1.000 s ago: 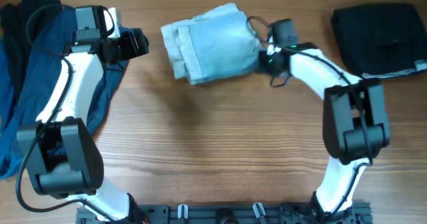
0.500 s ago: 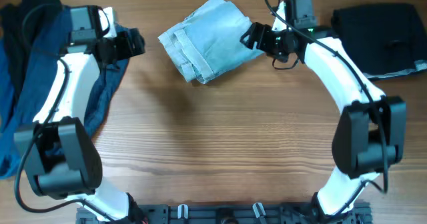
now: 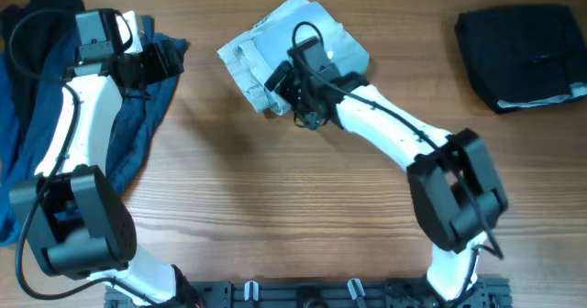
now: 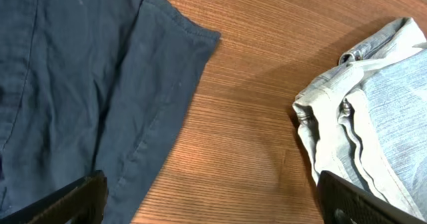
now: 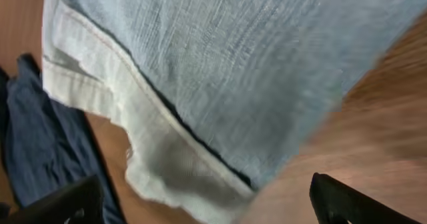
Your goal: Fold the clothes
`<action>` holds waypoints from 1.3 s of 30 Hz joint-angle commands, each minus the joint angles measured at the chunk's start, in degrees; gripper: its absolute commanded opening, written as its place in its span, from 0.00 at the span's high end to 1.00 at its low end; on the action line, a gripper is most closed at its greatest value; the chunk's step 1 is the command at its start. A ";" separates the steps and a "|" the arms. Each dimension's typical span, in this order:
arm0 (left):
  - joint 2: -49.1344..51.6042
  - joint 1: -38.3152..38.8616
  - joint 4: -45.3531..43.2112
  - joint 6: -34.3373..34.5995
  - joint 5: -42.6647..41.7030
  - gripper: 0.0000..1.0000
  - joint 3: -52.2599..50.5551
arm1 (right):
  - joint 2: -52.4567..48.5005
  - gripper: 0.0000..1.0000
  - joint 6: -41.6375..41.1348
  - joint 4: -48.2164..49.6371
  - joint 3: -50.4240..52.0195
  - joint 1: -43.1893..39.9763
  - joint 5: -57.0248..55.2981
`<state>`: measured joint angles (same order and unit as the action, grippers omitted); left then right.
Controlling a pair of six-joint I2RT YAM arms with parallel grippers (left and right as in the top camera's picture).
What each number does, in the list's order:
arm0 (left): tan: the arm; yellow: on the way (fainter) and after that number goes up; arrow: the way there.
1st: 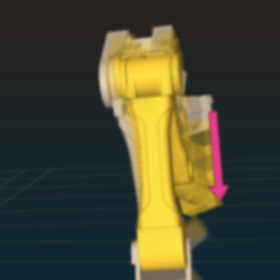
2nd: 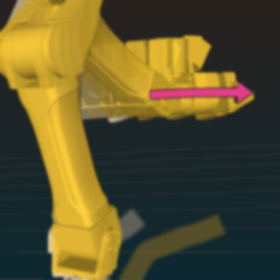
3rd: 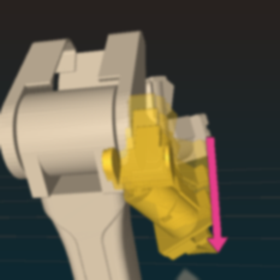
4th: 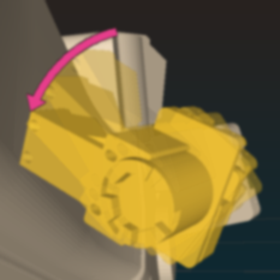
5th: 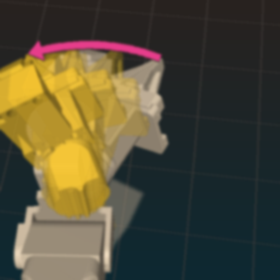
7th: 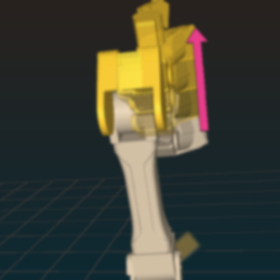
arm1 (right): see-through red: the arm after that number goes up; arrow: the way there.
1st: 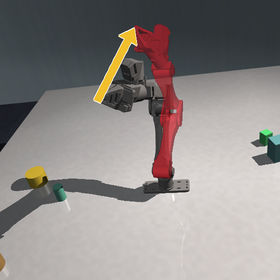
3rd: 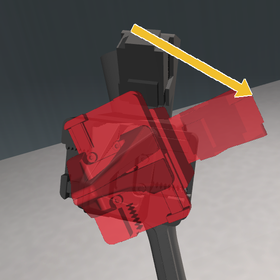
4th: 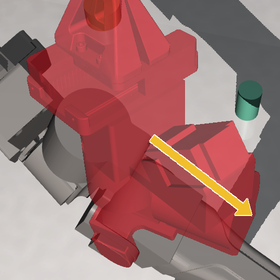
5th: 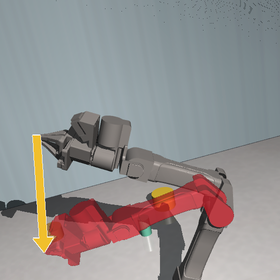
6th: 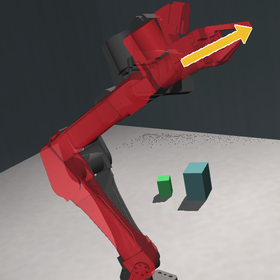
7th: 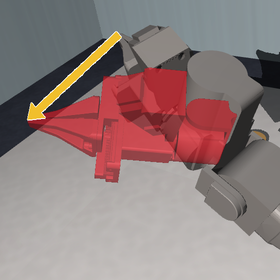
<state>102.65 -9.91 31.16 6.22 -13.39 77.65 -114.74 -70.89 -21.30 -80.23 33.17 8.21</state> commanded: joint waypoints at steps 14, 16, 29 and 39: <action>-1.62 -0.17 0.39 -1.33 -0.48 0.00 1.22 | -4.52 0.83 22.47 -3.52 0.31 -6.60 12.35; -1.62 -0.17 0.44 -1.33 -0.48 0.00 1.22 | -4.52 0.83 27.56 -8.24 0.31 -11.47 18.12; -1.62 -0.11 0.63 -1.31 -0.52 0.00 1.22 | -4.50 0.02 47.95 -8.94 -5.66 -38.73 23.47; -1.60 -0.11 1.95 -1.31 -0.52 0.00 1.22 | -0.57 0.00 5.99 -18.08 -1.64 -19.21 18.05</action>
<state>102.63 -9.91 32.97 6.22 -13.39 77.67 -116.99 -52.16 -41.65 -84.86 11.27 31.05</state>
